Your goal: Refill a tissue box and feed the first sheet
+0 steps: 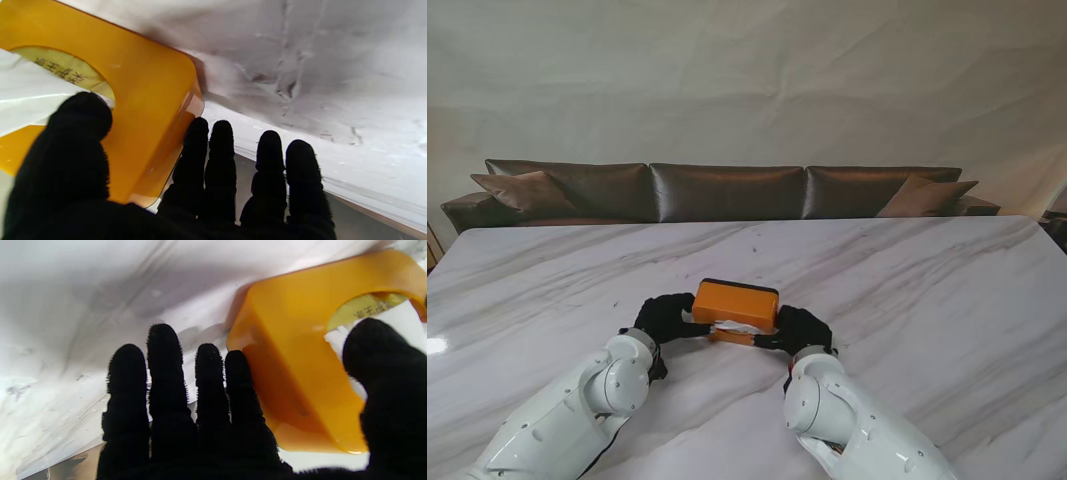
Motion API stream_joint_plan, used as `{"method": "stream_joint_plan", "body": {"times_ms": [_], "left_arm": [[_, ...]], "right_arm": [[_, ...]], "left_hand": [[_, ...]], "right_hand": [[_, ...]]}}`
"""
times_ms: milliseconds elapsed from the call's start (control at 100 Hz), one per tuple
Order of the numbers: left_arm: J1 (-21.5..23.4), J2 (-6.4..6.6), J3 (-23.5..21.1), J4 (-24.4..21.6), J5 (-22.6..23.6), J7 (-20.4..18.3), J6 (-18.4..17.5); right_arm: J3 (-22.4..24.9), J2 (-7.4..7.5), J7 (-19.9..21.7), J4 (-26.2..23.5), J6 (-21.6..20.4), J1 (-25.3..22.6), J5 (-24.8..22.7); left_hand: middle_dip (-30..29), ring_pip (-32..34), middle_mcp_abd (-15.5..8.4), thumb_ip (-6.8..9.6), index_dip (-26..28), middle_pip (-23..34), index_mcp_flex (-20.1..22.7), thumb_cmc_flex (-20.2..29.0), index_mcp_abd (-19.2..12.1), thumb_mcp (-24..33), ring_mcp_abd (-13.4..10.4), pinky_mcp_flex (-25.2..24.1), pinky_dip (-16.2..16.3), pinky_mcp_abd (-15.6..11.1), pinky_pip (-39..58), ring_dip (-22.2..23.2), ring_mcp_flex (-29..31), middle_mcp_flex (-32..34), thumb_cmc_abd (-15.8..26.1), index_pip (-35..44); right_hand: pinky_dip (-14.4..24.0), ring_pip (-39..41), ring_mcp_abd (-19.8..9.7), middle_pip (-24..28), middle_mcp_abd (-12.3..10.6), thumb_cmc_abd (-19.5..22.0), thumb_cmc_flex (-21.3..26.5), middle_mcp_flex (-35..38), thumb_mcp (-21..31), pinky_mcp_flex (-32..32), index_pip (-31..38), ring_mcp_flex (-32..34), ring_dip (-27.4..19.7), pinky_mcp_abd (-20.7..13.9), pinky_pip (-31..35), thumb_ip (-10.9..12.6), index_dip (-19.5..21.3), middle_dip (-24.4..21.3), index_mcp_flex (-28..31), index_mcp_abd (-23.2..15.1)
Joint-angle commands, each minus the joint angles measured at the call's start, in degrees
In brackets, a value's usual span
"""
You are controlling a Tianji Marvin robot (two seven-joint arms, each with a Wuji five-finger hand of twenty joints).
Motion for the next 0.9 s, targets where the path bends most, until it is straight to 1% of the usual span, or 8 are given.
{"method": "stream_joint_plan", "body": {"times_ms": [0, 280, 330, 360, 470, 730, 810, 890], "left_arm": [[-0.4, -1.43, 0.6, 0.4, -0.8, 0.5, -1.1], [0.8, -2.09, -0.7, -1.5, -3.2, 2.5, -4.8], [1.2, -2.02, -1.3, -2.2, -3.5, 2.1, -4.8], [1.5, -1.99, -1.6, -2.6, -3.7, 2.0, -4.8], [2.3, -1.81, -2.6, -3.9, -3.2, 2.1, -3.7], [3.7, -1.52, -4.1, -4.7, -2.1, 1.9, 0.7], [4.2, -1.28, -4.6, -5.1, -1.8, 1.0, 2.5], [4.6, -1.08, -5.2, -5.4, -1.5, 0.4, 3.7]], "right_arm": [[0.0, -1.13, -0.2, -0.4, -1.1, -0.3, 0.5], [0.8, -1.99, -4.0, -2.4, -2.9, -1.8, 0.9], [1.0, -2.14, -4.6, -2.7, -2.8, -2.0, 0.7], [1.1, -2.22, -4.9, -2.8, -2.6, -2.1, 0.6], [1.3, -2.43, -5.4, -3.1, -1.3, -2.0, 0.3], [1.5, -3.46, -5.2, 0.1, 3.0, 0.0, 2.0], [1.9, -3.69, -5.4, 0.8, 3.5, 0.3, 2.7], [2.3, -3.72, -5.7, 1.2, 3.5, 0.2, 2.7]], "left_hand": [[1.1, 1.7, -2.6, -1.79, 3.3, 2.5, 3.4, 1.2, -8.8, -2.1, -1.7, 0.6, -0.3, -1.4, -11.1, 0.8, 2.8, 4.0, 2.7, 3.8], [4.6, 6.8, -1.6, -2.32, 10.2, 8.2, 17.8, 4.8, -13.5, -3.6, -2.7, 5.2, -0.2, -1.7, -7.4, 2.9, 11.4, 18.9, 7.4, 13.0], [5.8, 8.3, -0.7, -3.05, 11.3, 9.2, 20.3, 5.6, -13.1, -4.5, -2.0, 5.9, -0.4, -1.4, -6.4, 3.8, 12.9, 21.2, 9.4, 14.6], [6.6, 9.3, -0.2, -3.31, 12.3, 10.0, 22.2, 5.9, -12.8, -5.3, -1.6, 6.4, -0.4, -1.3, -5.8, 4.3, 14.0, 22.9, 10.6, 15.8], [7.7, 11.4, 1.2, -3.3, 13.7, 11.6, 25.5, 6.4, -12.3, -5.9, -0.2, 7.7, -0.4, -0.7, -4.9, 5.3, 16.4, 26.0, 11.7, 17.6], [7.4, 11.4, 2.6, -3.36, 12.9, 10.4, 26.0, 4.5, -10.8, -6.7, 1.5, 7.7, -0.2, -0.1, -4.6, 5.0, 16.7, 26.0, 12.4, 15.4], [5.4, 7.9, 2.4, -3.84, 7.7, 5.1, 16.7, 2.0, -10.8, -6.7, 1.7, 6.6, -0.5, -1.0, -5.2, 3.1, 13.0, 16.8, 12.5, 4.1], [3.4, 4.6, 2.0, -4.2, 3.1, 1.7, 9.9, 0.0, -10.8, -6.6, 1.9, 5.5, -0.8, -1.1, -5.9, 1.1, 9.9, 9.3, 11.9, -4.0]], "right_hand": [[0.4, 0.9, -1.1, 0.9, -2.5, -2.1, 1.6, 3.5, -1.4, 1.3, 0.7, 2.3, -0.7, -0.8, 2.7, 0.1, -0.6, -0.6, 2.9, -8.3], [-0.7, 3.4, -0.8, 0.9, -3.6, 0.2, 3.9, 17.7, -3.2, 6.2, 3.6, 10.3, -0.6, 0.1, 6.4, 0.0, 0.4, 0.3, 16.6, -13.0], [-0.7, 4.2, -0.6, 1.7, -3.5, 0.4, 4.4, 20.8, -3.4, 7.2, 4.6, 12.1, -0.5, 0.3, 7.1, 0.1, 0.7, 0.7, 19.6, -13.9], [-1.7, 4.8, -0.6, 1.5, -3.4, 0.3, 4.8, 22.4, -3.7, 7.7, 5.8, 13.2, -0.6, 0.4, 8.0, -0.7, -1.3, 1.6, 21.1, -14.6], [-2.2, 6.3, -0.2, 2.6, -3.1, 0.8, 5.5, 26.8, -3.6, 9.7, 9.0, 16.2, -0.5, 0.7, 9.7, -1.8, -3.5, 2.6, 25.2, -16.2], [-2.4, 7.6, 1.0, 2.4, -2.0, 3.8, 5.0, 30.1, -4.2, 11.4, 9.5, 18.6, -0.3, 1.3, 11.5, -1.8, -4.4, 3.1, 29.3, -15.8], [-3.7, 7.3, 1.4, 1.4, -1.1, 5.3, 1.8, 28.5, -3.3, 10.6, 6.2, 17.6, -0.7, 1.4, 11.8, 0.3, -0.5, 3.7, 28.3, -13.5], [-3.9, 7.0, 1.9, 0.6, -0.2, 5.9, -0.1, 26.3, -3.0, 9.6, 3.6, 16.3, -0.7, 1.5, 11.4, 1.0, 0.4, 3.4, 26.3, -11.9]]}}
